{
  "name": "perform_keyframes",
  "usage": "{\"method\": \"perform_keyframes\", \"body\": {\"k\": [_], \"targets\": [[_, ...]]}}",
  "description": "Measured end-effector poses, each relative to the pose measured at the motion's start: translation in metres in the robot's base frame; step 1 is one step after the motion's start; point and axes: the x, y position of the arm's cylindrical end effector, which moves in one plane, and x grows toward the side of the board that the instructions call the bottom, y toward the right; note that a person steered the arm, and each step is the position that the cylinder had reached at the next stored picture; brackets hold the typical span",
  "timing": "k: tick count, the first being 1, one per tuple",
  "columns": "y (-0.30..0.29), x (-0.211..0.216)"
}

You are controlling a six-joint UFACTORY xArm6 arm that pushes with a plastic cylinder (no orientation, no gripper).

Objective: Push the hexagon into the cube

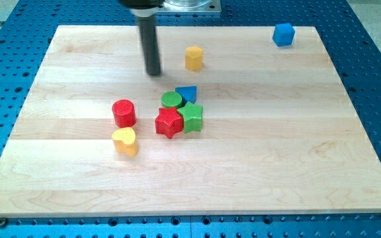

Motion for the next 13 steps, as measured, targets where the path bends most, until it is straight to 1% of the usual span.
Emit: {"method": "perform_keyframes", "body": {"k": [1, 2, 3, 4, 5, 6, 7, 9, 10, 12, 13], "targets": [[0.081, -0.013], [0.055, -0.018], [0.041, -0.036], [0.111, -0.054], [0.142, -0.057], [0.125, -0.056], [0.172, -0.056], [0.206, -0.057], [0.205, -0.049], [0.204, -0.005], [0.201, 0.067]]}}
